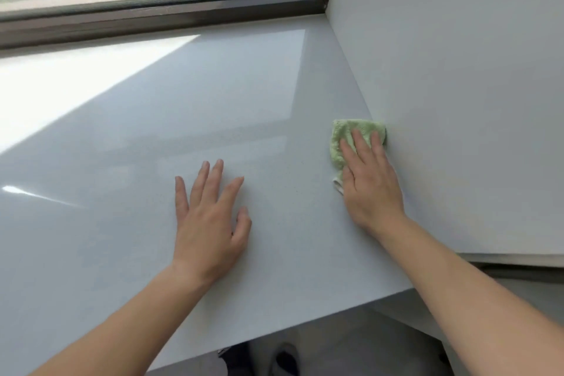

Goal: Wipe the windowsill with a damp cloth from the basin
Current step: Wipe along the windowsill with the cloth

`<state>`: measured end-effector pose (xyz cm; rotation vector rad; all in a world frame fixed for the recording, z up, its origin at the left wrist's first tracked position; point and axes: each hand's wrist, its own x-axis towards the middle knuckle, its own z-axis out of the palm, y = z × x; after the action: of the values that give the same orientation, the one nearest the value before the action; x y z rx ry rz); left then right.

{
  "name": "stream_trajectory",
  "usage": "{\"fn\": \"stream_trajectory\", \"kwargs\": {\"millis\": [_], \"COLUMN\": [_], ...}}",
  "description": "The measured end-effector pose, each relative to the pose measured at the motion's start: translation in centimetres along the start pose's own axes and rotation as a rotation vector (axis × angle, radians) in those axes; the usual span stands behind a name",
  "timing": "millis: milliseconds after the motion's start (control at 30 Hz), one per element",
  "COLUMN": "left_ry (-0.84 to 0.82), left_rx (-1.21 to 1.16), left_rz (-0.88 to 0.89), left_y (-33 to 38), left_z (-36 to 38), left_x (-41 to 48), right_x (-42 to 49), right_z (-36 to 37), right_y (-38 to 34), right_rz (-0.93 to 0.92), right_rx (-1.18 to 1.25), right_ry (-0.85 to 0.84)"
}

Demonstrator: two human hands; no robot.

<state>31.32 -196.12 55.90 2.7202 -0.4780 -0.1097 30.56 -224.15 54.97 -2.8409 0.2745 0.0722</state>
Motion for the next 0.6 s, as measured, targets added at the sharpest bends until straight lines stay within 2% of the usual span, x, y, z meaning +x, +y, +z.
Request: {"fn": "stream_trajectory", "kwargs": {"millis": [67,133,167,233,300,367,467,600], "left_ry": [-0.024,-0.06,-0.073,-0.084,-0.091,-0.102,-0.119,-0.147], "left_rx": [0.026,0.058,0.074,0.108,0.129,0.141,0.14,0.084], "left_rz": [0.011,0.013,0.007,-0.011,-0.013,-0.006,-0.011,-0.006], "left_y": [1.2,1.9,2.0,1.9,1.8,1.8,2.1,2.1], "left_z": [0.5,1.3,1.7,2.0,2.1,2.1,2.1,1.6], "left_x": [-2.2,-4.0,-4.6,-4.9,-4.7,-4.6,-4.6,-4.4], "right_x": [0.0,-2.7,-4.9,-9.4,-9.9,-7.3,-4.2,-8.1], "right_z": [0.3,1.2,1.6,2.0,1.3,0.3,-1.6,-1.8], "right_y": [-1.0,-3.5,-5.0,-6.8,-5.6,-2.9,0.6,2.5], "right_rz": [0.109,0.125,0.056,-0.197,-0.366,-0.304,-0.068,-0.077], "right_rx": [-0.021,-0.039,-0.048,-0.041,-0.026,-0.041,-0.068,-0.079], "right_ry": [0.049,0.083,0.055,-0.045,-0.118,-0.105,-0.118,-0.111]}}
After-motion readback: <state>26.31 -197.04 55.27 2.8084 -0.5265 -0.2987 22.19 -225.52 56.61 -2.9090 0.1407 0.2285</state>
